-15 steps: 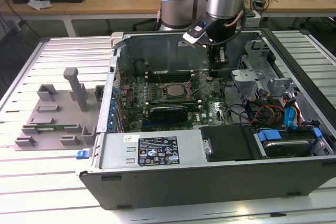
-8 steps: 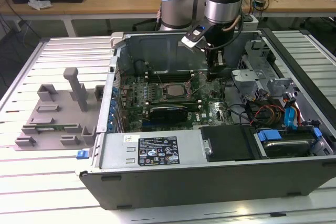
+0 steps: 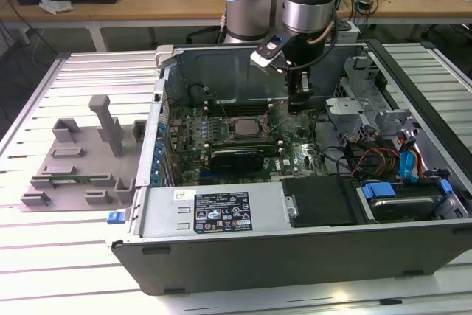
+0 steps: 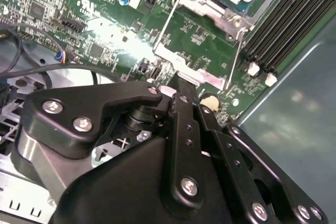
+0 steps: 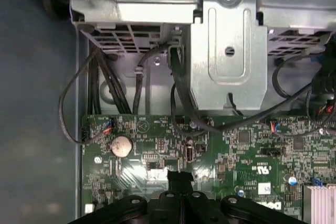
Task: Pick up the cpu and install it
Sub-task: 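Close the cpu cover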
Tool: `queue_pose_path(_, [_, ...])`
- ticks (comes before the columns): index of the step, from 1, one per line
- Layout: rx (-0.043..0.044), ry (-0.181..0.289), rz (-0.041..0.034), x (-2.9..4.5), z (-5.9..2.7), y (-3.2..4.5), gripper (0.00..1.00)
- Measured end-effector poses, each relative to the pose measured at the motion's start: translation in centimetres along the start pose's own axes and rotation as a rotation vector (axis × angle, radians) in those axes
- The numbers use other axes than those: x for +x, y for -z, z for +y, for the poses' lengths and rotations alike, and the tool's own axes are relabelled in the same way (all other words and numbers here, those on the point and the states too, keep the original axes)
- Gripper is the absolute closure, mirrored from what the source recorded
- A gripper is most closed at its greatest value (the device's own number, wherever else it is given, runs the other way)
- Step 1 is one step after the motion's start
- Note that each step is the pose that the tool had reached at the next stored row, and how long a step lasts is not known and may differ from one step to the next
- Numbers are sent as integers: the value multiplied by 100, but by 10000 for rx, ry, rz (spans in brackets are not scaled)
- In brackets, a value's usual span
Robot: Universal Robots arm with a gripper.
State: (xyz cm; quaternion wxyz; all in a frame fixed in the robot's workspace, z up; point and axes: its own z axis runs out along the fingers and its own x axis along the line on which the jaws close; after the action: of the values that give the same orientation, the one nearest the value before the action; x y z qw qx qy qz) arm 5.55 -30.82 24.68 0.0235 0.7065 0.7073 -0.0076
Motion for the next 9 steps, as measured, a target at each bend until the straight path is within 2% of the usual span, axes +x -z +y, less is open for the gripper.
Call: queue_pose_path(9, [-52, -2, 1, 8, -224, 5, 89])
